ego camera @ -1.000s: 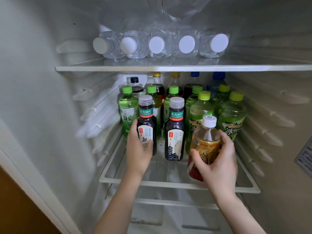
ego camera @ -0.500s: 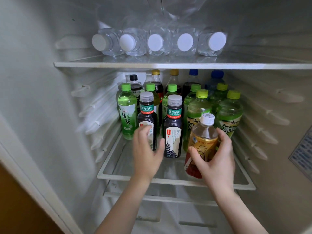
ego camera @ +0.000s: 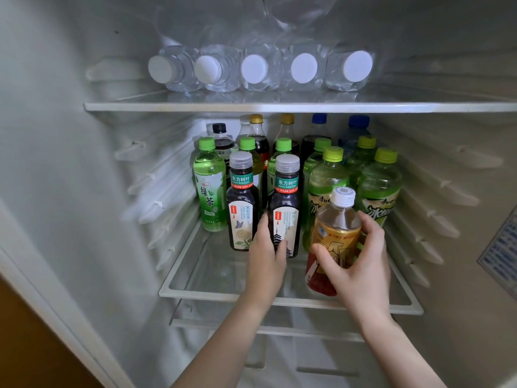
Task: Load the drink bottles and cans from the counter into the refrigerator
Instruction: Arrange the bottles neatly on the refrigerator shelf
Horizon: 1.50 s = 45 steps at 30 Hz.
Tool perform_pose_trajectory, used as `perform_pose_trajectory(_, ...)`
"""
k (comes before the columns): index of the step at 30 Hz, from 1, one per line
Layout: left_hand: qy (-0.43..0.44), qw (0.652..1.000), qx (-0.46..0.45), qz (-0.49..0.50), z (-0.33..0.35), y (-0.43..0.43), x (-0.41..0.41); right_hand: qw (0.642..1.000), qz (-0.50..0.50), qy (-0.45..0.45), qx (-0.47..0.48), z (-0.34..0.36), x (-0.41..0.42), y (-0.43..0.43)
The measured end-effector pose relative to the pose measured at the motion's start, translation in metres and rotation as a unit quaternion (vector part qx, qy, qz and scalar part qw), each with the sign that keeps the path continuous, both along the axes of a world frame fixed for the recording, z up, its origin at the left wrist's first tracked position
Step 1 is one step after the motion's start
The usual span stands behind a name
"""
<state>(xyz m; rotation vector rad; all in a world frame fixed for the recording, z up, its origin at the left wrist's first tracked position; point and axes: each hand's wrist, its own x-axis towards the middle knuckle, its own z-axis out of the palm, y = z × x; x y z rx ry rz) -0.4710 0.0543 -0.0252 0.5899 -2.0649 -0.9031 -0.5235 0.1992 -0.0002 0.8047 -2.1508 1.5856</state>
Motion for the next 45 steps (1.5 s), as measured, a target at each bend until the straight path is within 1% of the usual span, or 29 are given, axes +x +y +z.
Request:
perform_pose_trajectory(14,0.005,0.999,0.019,-0.028,-0.003,-0.006,-0.002,1.000,0.016,-0.005,-0.009,0.002,0.000,0.003)
perform_pose_trajectory(17,0.027,0.999,0.023,-0.028,-0.003,-0.002,0.005,0.999,0.030,-0.012,-0.008,0.004,0.000,0.006)
perform_pose_trajectory(21,0.094,0.995,0.014,-0.018,-0.007,0.010,0.023,0.998,0.066,-0.017,-0.007,0.010,-0.002,0.010)
perform_pose_trajectory(24,0.092,0.995,-0.011,-0.040,-0.011,0.019,0.032,0.995,0.100,-0.025,-0.014,0.013,-0.004,0.015)
perform_pose_trajectory(27,0.066,0.994,0.009,-0.091,-0.010,0.025,0.032,0.991,0.123,-0.049,-0.036,0.008,-0.006,0.022)
perform_pose_trajectory(30,0.033,0.987,0.041,-0.150,-0.011,0.037,0.026,0.987,0.112,-0.078,-0.082,-0.006,-0.008,0.026)
perform_pose_trajectory(32,0.019,0.982,0.060,-0.176,-0.010,0.049,0.020,0.981,0.087,-0.120,-0.126,-0.018,-0.010,0.028)
perform_pose_trajectory(34,0.024,0.982,0.055,-0.181,-0.010,0.060,0.015,0.972,0.072,-0.171,-0.147,-0.030,-0.013,0.032)
perform_pose_trajectory(36,0.025,0.985,0.039,-0.165,-0.009,0.066,0.011,0.969,0.067,-0.198,-0.129,-0.037,-0.016,0.035)
perform_pose_trajectory(40,0.013,0.989,0.027,-0.143,-0.005,0.069,0.007,0.972,0.062,-0.217,-0.066,-0.038,-0.021,0.036)
perform_pose_trajectory(43,0.019,0.988,0.048,-0.142,-0.008,0.067,0.017,0.979,0.031,-0.198,-0.026,-0.039,-0.023,0.036)
perform_pose_trajectory(45,0.026,0.991,0.062,-0.117,-0.012,0.056,0.029,0.986,0.014,-0.167,0.021,-0.042,-0.021,0.036)
